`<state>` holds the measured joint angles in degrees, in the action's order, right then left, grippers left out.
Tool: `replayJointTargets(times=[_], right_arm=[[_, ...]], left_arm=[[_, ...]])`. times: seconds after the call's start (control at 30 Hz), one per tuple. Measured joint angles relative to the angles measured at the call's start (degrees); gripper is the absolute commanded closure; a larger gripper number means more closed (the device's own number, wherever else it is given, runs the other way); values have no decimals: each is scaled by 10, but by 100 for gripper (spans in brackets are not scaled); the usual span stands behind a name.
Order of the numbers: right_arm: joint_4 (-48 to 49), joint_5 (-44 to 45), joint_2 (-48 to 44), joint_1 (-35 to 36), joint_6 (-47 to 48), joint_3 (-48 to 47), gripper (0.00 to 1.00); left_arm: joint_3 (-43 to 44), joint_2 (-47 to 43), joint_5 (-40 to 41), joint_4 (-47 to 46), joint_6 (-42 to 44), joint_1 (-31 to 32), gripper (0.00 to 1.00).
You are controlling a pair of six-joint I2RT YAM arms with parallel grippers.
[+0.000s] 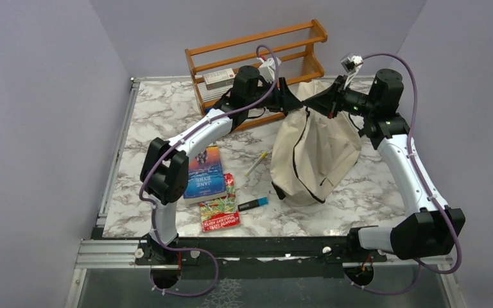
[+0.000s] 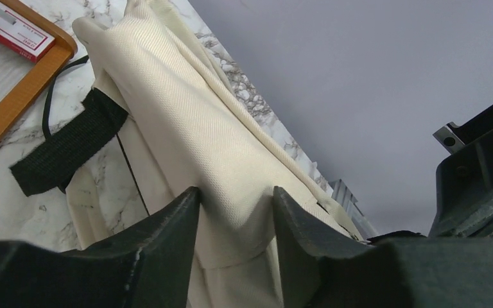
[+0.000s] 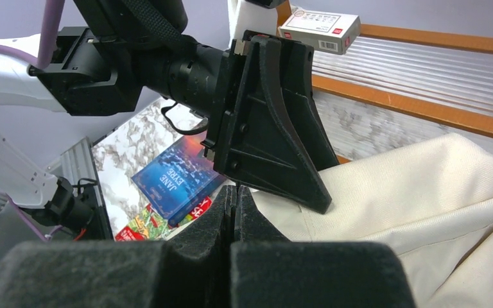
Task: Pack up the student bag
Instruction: Unzip the student bag at the center of the board.
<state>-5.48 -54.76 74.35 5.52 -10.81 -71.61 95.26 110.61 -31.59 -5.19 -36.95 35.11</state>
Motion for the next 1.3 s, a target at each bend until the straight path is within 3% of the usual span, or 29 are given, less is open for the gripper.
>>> replayJointTargets(times=[0.13,0.17,0.37,0.7,0.87,1.3], right_arm=[[0,0,0,0,0,0,99],[-1,0,0,0,0,0,99],[-3,1,1,0,-1,0,99],[-6,8,1,13,-3,15,99],[-19,36,1,56,3,19,99],[-76,78,-5,202,25,66,99]], left_arm=[[9,11,-14,-6,-11,0,98],[10,12,-17,-7,-13,0,100],[56,40,-31,4,-16,-2,100],[262,155,-64,101,15,-16,100],[359,210,-85,152,33,-25,100],[395,259,-85,184,56,-45,100]])
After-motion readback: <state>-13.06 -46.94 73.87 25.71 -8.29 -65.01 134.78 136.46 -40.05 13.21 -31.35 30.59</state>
